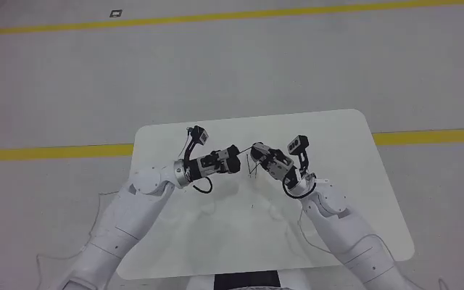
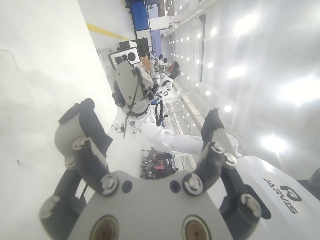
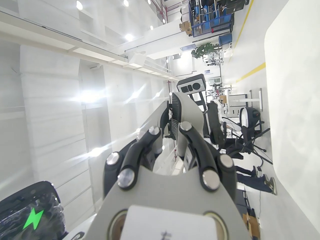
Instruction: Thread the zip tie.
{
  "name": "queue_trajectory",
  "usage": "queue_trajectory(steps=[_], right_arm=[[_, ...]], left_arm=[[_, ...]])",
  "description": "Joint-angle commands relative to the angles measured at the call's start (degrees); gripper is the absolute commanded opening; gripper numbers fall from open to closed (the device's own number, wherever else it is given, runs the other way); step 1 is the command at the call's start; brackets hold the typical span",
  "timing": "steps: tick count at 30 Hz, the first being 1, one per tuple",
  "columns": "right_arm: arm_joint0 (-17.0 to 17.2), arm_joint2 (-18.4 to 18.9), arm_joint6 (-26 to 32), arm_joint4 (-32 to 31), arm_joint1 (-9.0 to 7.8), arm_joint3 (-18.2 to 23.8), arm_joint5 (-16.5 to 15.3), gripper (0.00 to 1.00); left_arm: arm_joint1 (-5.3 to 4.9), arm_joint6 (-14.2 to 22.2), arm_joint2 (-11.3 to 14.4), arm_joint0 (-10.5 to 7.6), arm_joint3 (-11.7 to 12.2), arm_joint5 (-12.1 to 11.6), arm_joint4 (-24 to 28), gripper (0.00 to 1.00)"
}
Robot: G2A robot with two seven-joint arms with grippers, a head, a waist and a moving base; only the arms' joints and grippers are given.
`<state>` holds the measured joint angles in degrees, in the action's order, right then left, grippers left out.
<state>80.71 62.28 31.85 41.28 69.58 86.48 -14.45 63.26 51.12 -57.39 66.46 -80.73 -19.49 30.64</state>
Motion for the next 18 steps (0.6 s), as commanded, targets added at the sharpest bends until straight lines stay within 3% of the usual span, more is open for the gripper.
queue_trajectory(steps=[1, 11, 18], right_arm=[[0.0, -0.1, 0.5, 1.1, 0.15, -0.1, 0.4, 0.0], [-0.2, -0.1, 0.9, 2.0, 0.33, -0.5, 0.8, 0.0], [0.5, 0.2, -1.2, -0.2, 0.43, 0.7, 1.0, 0.0]], left_arm=[[0.16, -1.6, 0.3, -0.24, 0.7, 0.2, 0.0, 1.0], [0.32, -1.5, 0.6, -0.63, 0.7, 0.0, 0.4, 1.0], [0.36, -3.3, 1.2, -0.14, -0.4, 1.1, -1.1, 1.0]])
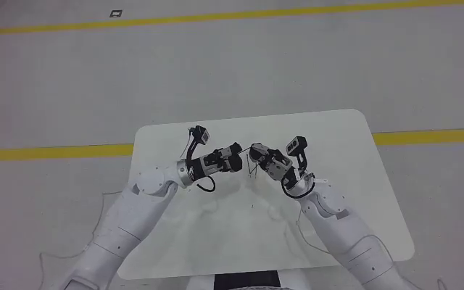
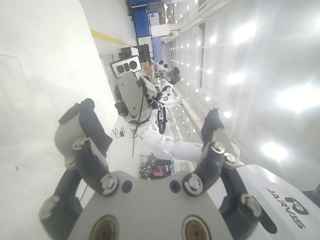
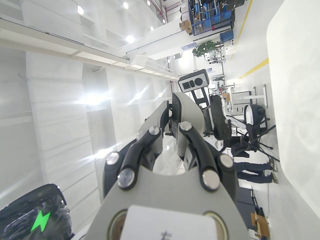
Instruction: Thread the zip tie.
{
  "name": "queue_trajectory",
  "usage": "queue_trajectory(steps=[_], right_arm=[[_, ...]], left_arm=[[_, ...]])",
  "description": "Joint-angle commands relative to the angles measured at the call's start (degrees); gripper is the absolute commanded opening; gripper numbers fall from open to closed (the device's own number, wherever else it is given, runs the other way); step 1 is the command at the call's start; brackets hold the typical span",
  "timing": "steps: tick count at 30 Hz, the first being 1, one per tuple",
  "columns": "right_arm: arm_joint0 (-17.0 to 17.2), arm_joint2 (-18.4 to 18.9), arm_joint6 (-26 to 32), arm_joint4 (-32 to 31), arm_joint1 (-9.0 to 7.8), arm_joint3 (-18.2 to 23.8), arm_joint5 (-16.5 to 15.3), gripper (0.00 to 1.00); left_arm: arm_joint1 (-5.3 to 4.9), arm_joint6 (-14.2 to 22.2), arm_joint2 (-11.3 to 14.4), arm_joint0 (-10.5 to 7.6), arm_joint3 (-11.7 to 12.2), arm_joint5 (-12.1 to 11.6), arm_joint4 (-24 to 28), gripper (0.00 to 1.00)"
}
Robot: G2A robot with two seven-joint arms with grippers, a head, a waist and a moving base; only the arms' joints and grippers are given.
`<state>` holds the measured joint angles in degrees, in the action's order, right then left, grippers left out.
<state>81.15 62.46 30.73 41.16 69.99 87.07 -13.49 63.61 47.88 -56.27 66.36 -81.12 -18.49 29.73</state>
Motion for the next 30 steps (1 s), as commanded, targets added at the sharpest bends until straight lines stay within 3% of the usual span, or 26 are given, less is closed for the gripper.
queue_trajectory(steps=[1, 3, 5, 6, 20, 30], right_arm=[[0.1, 0.2, -0.1, -0.2, 0.03, 0.2, 0.0, 0.0], [0.3, 0.3, -0.3, -1.0, 0.05, 0.3, 0.0, 0.0], [0.3, 0.5, -0.5, -1.5, 0.07, 0.4, -0.1, 0.0], [0.3, 0.5, -0.5, -2.0, 0.08, 0.4, -0.1, 0.0], [0.5, 0.8, -1.1, -4.4, 0.43, 0.4, -0.3, 0.0], [0.8, 1.0, -2.7, -9.5, 0.49, 0.8, -0.3, 0.0]], left_arm=[[0.01, -0.2, 0.1, -0.05, 0.0, 0.2, -0.2, 0.93], [0.01, -0.3, 0.1, -0.07, 0.2, 0.2, -0.3, 0.68], [0.0, -0.3, 0.1, -0.08, 0.3, 0.3, -0.3, 0.48], [0.0, -0.4, 0.1, -0.08, 0.4, 0.4, -0.2, 0.43], [0.09, -0.2, 0.4, -0.35, 1.0, 1.1, 0.1, 0.21], [0.1, -0.9, 0.3, -0.25, 1.2, 0.7, 0.2, 0.19]])
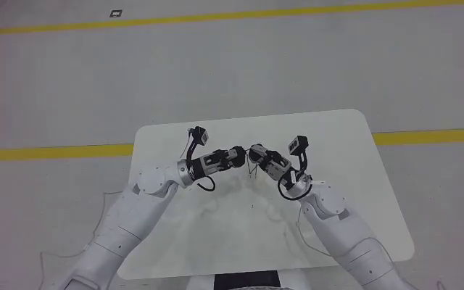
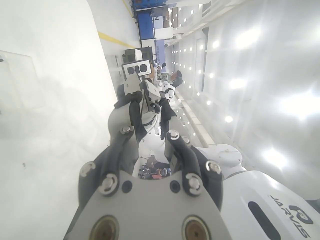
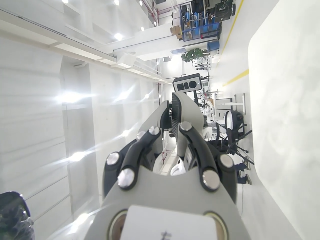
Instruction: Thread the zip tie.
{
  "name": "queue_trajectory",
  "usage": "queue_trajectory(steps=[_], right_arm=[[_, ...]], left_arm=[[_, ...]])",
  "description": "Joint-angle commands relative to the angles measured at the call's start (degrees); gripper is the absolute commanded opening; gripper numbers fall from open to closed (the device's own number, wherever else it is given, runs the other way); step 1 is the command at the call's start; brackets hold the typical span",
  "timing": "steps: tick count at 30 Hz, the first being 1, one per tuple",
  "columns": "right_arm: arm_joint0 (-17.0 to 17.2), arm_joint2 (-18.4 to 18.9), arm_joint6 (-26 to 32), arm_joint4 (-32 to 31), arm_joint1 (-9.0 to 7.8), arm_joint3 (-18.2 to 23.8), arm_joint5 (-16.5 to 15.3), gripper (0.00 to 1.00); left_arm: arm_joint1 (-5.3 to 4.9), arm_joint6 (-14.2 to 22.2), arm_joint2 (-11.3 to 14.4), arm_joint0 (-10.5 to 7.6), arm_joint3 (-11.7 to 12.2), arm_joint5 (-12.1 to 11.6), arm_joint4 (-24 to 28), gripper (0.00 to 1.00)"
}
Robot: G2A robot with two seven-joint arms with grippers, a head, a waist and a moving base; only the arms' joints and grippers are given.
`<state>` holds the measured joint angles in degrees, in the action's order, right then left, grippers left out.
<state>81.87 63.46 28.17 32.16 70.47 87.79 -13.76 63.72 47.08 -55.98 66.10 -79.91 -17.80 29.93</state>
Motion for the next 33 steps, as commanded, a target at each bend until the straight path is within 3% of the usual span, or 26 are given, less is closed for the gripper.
queue_trajectory(steps=[1, 17, 33], right_arm=[[0.1, 0.0, -0.3, -0.9, 0.01, 0.1, 0.0, 0.0], [0.3, -0.4, -1.7, -7.1, 0.25, 0.6, -0.6, 0.0], [0.6, -0.1, -1.1, -7.8, 0.5, 0.9, -1.8, 0.0]], left_arm=[[-0.01, -0.1, 0.0, 0.03, 0.0, 0.1, 0.0, 0.19], [-0.02, -0.6, 0.0, 0.18, -0.1, 0.2, -0.5, 0.12], [0.07, -1.2, 0.3, -0.08, 0.1, 0.9, -1.0, 0.1]])
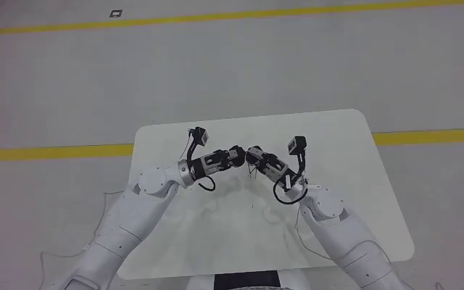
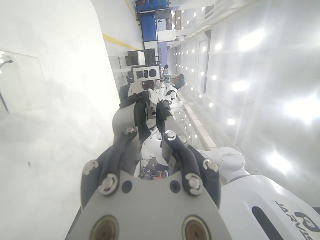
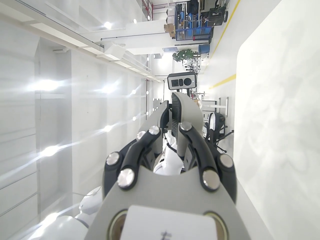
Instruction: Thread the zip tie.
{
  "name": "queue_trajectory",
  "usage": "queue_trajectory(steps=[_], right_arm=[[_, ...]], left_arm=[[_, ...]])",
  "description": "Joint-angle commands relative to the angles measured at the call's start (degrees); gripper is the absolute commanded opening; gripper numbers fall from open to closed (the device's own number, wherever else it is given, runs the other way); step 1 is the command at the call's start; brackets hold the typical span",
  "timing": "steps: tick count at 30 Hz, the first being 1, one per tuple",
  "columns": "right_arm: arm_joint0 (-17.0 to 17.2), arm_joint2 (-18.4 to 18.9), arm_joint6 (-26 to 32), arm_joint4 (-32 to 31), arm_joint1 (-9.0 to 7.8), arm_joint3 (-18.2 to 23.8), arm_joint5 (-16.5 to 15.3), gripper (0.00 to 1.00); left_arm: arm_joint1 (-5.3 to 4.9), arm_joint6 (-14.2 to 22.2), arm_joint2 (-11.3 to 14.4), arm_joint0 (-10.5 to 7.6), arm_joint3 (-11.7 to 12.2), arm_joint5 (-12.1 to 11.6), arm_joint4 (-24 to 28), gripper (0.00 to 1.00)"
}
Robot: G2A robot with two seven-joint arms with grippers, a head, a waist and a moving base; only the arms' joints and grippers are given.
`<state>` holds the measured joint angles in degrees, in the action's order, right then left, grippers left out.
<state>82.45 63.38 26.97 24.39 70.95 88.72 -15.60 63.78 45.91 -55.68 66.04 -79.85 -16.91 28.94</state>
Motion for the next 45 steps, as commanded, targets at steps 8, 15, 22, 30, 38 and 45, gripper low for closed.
queue_trajectory(steps=[8, 15, 22, 30, 38, 45], right_arm=[[-0.2, 0.0, -0.1, -0.6, 0.17, -0.1, 0.4, 0.0], [-0.2, 0.8, 1.5, 1.4, 0.16, -0.4, 1.0, 1.0], [-0.2, 4.7, 10.5, 5.2, -0.8, -1.2, 3.8, 1.0], [-1.9, 6.2, 21.5, 5.6, -1.69, -3.4, 7.9, 1.0], [-1.9, 6.2, 21.5, 5.6, -1.69, -3.4, 7.9, 1.0], [-3.1, 5.6, 29.0, 7.6, -1.92, -5.7, 8.6, 1.0]], left_arm=[[0.05, 0.1, 0.1, -0.26, 0.2, 0.1, -0.1, 0.0], [0.0, 0.6, -0.1, -0.44, 0.4, 0.0, 0.0, 0.0], [-0.72, 4.8, -1.7, 0.15, 0.0, -0.1, 0.2, 0.0], [-1.35, 19.6, -2.0, -2.68, 5.0, 2.5, 4.1, 0.0], [-1.3, 19.2, -1.7, -2.44, 4.4, 2.8, 4.3, 0.0], [-1.23, 27.6, -1.7, -3.52, 9.4, 3.5, 11.6, 0.0]])
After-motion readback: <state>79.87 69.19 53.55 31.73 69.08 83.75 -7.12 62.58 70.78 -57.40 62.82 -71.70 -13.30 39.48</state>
